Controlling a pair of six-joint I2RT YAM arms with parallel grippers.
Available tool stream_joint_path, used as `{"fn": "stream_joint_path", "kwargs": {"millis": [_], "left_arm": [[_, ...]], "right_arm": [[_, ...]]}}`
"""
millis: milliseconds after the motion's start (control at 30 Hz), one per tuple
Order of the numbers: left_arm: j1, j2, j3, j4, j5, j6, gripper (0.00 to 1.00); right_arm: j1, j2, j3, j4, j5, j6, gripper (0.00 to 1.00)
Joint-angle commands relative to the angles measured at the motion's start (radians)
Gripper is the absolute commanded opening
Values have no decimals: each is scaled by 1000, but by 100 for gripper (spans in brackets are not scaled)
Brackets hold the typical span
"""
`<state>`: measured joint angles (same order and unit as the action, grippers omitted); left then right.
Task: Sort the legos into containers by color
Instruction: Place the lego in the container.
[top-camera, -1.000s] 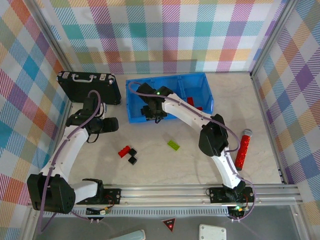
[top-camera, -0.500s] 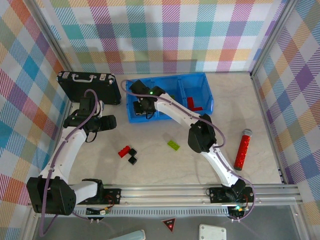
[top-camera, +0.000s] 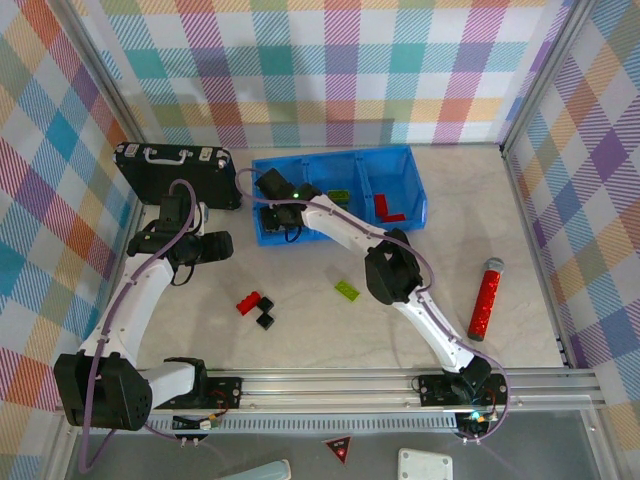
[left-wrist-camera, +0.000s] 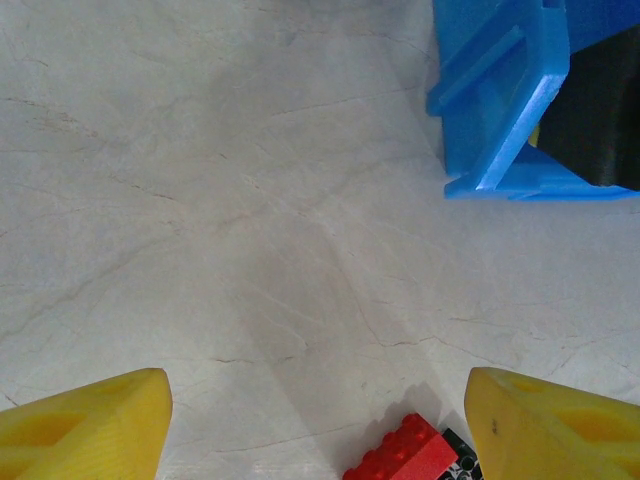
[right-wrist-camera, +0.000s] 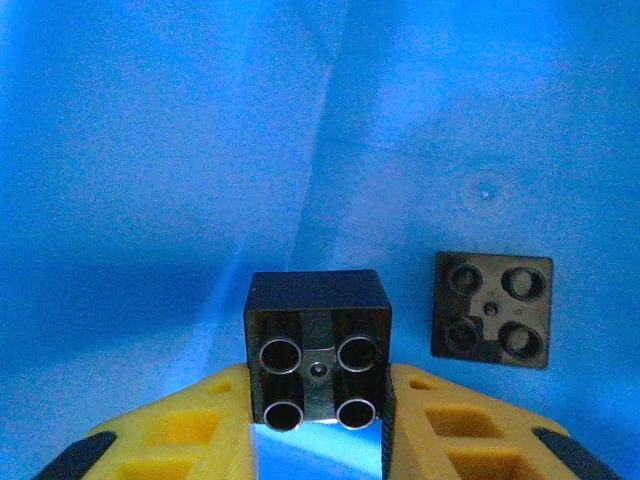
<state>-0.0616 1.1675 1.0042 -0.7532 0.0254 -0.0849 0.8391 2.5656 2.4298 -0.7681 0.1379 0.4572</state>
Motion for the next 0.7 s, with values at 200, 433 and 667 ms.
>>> {"fn": "stream_joint_path", "kwargs": {"millis": [200, 433, 667], "left_arm": [[17, -4, -9, 8, 2, 14, 77], [17, 0, -9, 4, 11, 14, 77], [17, 22, -14, -2, 62, 4, 76]], "right_arm": [[0, -1, 37, 24, 4, -14, 42], [4, -66, 37, -12, 3, -34, 44], [18, -166, -16, -72, 23, -70, 44]]}}
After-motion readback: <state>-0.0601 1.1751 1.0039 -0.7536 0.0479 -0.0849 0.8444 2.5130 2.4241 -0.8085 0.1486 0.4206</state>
